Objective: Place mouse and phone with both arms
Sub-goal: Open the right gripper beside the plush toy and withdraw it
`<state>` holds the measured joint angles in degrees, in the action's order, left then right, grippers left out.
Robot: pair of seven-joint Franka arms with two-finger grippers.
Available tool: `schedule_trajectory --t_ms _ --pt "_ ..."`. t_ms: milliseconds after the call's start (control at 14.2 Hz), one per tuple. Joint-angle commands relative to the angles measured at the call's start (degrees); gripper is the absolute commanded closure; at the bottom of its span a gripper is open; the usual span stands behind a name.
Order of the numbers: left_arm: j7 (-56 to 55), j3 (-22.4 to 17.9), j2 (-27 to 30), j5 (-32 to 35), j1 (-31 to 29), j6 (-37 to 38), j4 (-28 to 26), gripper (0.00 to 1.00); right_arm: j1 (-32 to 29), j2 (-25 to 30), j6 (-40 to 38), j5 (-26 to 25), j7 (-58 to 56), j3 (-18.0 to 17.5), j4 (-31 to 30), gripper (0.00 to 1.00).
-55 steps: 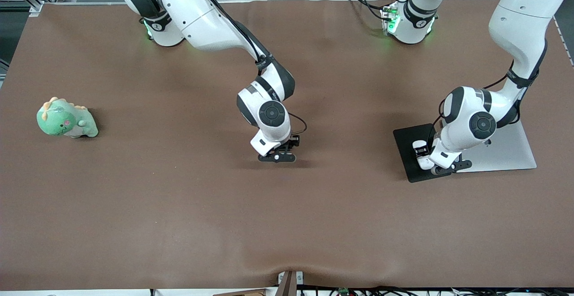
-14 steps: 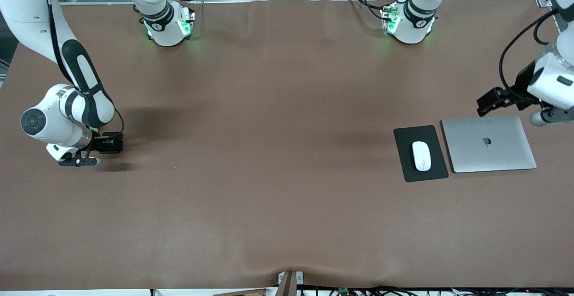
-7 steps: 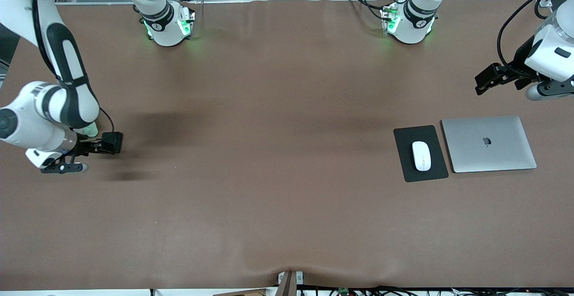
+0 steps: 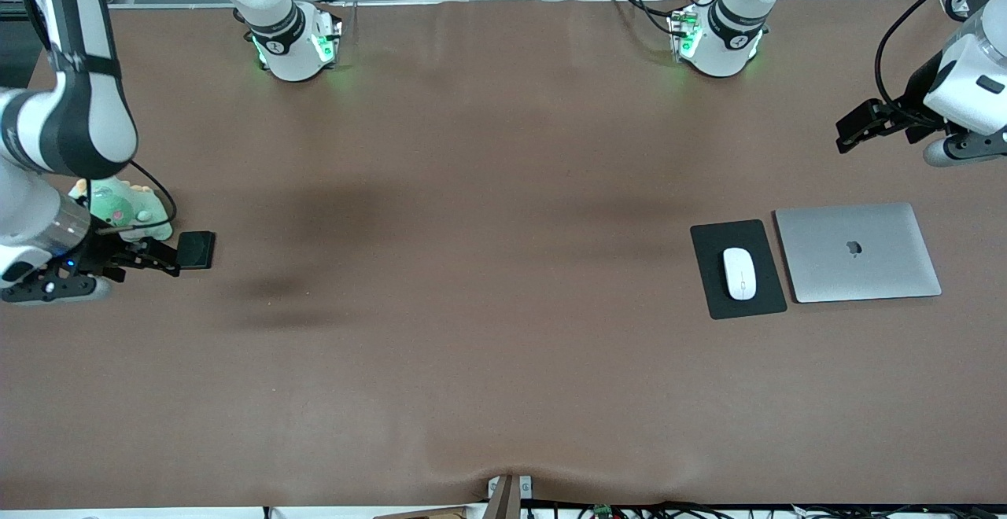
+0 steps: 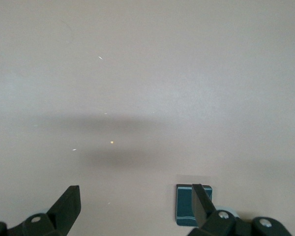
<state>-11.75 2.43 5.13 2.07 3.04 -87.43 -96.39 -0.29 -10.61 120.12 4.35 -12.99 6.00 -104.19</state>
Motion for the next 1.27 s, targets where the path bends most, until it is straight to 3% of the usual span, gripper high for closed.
schedule_trajectory --t_ms 0,212,494,705,1199 --pt "2.8 -0.5 0.4 -1.4 -0.8 2.9 2.1 0.0 -0.1 5.7 -6.5 0.2 2.3 -1.0 1.4 0.0" --pt "4.3 -0.5 -1.3 -1.4 -1.2 5.2 6.0 0.0 -0.1 7.4 -19.6 -0.2 8.1 -2.9 8.6 0.0" --pt "4.5 -0.4 -2.6 -1.3 -1.0 5.2 6.4 0.0 -0.2 11.0 -31.9 -0.7 9.6 -3.3 15.0 0.0" --pt "4.4 -0.5 -2.7 -1.4 -1.2 5.2 7.3 0.0 -0.2 14.4 -35.4 -2.3 9.9 -3.2 14.8 0.0" --pt "4.4 -0.4 -3.2 -1.3 -0.5 5.2 7.4 0.0 -0.2 14.7 -36.7 -3.5 10.2 -2.7 14.5 0.0"
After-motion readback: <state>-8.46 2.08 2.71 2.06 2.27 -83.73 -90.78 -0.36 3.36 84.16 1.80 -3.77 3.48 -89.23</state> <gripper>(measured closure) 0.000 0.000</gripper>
